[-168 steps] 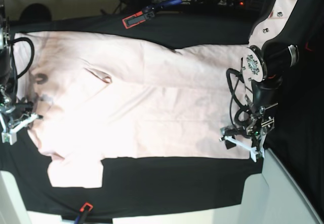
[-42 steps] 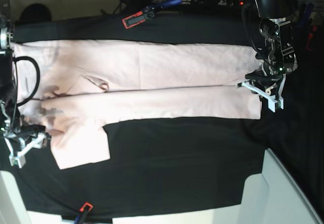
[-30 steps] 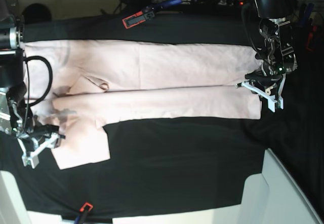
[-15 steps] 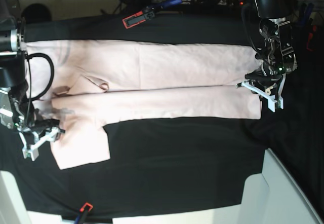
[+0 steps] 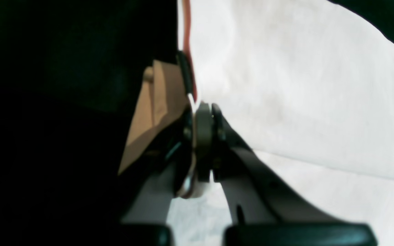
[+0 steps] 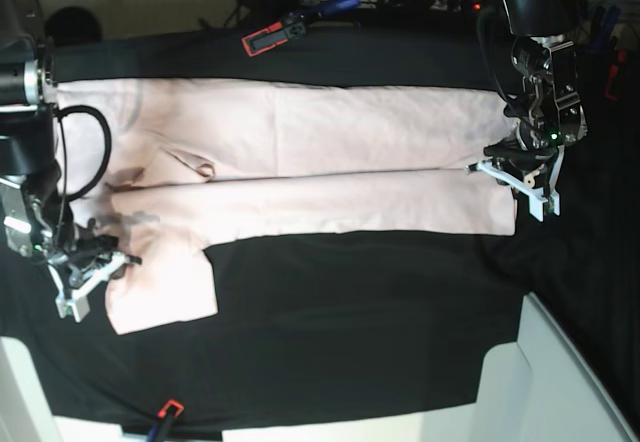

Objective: Fold the T-shirt properly
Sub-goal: 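Move the right gripper to the hem corner of the strip and grasp it, then lower the left gripper to the strip's collar end and grasp it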

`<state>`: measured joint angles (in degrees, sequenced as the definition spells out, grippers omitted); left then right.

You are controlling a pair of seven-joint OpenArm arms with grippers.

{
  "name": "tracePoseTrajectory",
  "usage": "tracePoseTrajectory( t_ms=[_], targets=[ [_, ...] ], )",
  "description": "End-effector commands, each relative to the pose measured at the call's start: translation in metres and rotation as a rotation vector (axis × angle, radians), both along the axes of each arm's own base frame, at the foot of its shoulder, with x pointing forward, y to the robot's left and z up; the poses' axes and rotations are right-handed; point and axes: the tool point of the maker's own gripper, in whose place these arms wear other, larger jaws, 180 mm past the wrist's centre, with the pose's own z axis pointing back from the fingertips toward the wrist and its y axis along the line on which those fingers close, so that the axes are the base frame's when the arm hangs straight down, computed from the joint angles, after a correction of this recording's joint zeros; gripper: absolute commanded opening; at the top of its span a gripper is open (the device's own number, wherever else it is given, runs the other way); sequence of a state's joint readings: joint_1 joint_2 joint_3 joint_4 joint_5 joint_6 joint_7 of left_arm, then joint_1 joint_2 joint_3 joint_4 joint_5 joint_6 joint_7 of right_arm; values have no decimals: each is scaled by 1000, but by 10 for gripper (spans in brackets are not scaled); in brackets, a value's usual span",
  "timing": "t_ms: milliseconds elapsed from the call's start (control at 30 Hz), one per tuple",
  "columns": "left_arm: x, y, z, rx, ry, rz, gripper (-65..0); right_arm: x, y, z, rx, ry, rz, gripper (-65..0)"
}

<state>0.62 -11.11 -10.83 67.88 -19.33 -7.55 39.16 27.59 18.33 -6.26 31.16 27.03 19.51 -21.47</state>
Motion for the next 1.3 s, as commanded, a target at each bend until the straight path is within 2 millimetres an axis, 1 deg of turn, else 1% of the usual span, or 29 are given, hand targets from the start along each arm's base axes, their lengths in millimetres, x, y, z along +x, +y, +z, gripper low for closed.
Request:
tracePoseTrajectory(
  t_ms=[0, 67, 300, 333, 400, 533, 567, 600, 633, 733, 800, 833, 867, 967, 1133, 1267],
  targets=[
    [8, 6, 9, 23, -23, -2, -650, 20, -7, 22, -1, -67, -8, -605],
    [8, 6, 9, 23, -23, -2, -650, 21, -6, 22, 1, -67, -8, -646],
    [9, 9, 11, 18, -28, 10, -650, 21, -6, 22, 1, -67, -8, -650],
    [9, 9, 11, 16, -29, 10, -642, 21, -6, 22, 1, -67, -8, -650],
    [11, 8, 14, 17, -36, 9, -583, 21, -6, 22, 1, -67, -8, -650],
    [6, 5, 18, 14, -9, -3, -363, 20, -7, 22, -3, -66, -10, -650],
    [6, 8, 21, 15, -8, 5, -311, 20, -7, 22, -3, -66, -11, -650],
    [5, 12, 24, 15, -17, 22, -274, 20, -7, 22, -3, -66, -11, -650],
    [1, 17, 28, 13, -31, 47, -252, 20, -7, 22, -3, -66, -11, -650],
    [3, 39, 53, 26, -111, 133, -250, 20, -7, 22, -3, -64, -11, -650],
    [5, 50, 62, 37, -138, 167, -250, 20, -7, 22, -3, -64, -11, -650],
    [13, 51, 68, 39, -157, 166, -250, 19, -7, 21, -3, -61, -10, -650],
    [21, 51, 70, 31, -164, 168, -250, 19, -7, 21, -3, -61, -10, -650],
    [38, 50, 66, -11, -154, 188, -250, 19, -7, 20, -3, -60, -10, -650],
    [67, 39, 54, -92, -133, 203, -250, 18, -7, 19, -3, -58, -10, -650],
    [82, 31, 44, -147, -109, 217, -250, 18, -9, 20, -5, -59, -9, -650]
  ],
)
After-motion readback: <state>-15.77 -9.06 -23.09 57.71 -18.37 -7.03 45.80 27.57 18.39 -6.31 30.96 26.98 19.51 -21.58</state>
